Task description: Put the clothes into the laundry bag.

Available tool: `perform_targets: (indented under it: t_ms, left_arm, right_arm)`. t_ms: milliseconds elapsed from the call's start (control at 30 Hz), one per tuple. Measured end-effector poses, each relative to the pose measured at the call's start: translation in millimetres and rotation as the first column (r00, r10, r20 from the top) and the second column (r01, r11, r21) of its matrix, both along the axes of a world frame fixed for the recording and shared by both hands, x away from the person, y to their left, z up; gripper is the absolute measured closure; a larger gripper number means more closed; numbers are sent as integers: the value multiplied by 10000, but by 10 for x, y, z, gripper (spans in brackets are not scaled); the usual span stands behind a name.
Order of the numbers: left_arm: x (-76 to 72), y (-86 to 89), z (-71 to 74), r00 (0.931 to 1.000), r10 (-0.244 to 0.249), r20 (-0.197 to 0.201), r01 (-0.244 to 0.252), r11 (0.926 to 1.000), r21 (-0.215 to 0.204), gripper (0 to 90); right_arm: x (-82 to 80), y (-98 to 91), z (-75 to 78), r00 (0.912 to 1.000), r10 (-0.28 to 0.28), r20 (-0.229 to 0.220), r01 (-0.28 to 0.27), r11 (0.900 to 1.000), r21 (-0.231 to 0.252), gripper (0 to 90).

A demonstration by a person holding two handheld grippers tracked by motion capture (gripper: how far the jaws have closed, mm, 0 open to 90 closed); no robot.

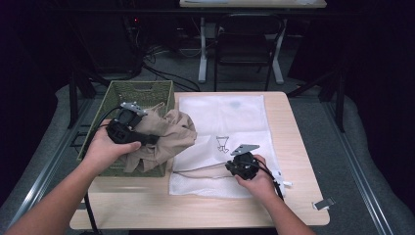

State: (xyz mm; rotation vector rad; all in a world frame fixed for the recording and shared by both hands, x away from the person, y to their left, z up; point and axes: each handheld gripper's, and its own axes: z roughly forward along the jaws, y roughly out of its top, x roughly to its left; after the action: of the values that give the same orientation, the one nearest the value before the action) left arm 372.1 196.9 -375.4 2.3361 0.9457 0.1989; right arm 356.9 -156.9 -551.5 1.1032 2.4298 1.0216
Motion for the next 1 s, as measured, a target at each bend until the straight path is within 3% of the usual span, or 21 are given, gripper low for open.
perform_targets:
  t_ms: [333,1000]
  left_arm:
    - [-89,-11,-19,9998,-62,200,63,10000,-43,630]
    - [-224,4,-54,9992,-85,381,91,9998,-150,630]
  right_arm:
    - [18,4,85,10000,55,45,-56,9999,158,830]
    - [77,62,300,9981,549,276,-544,9983,-201,864]
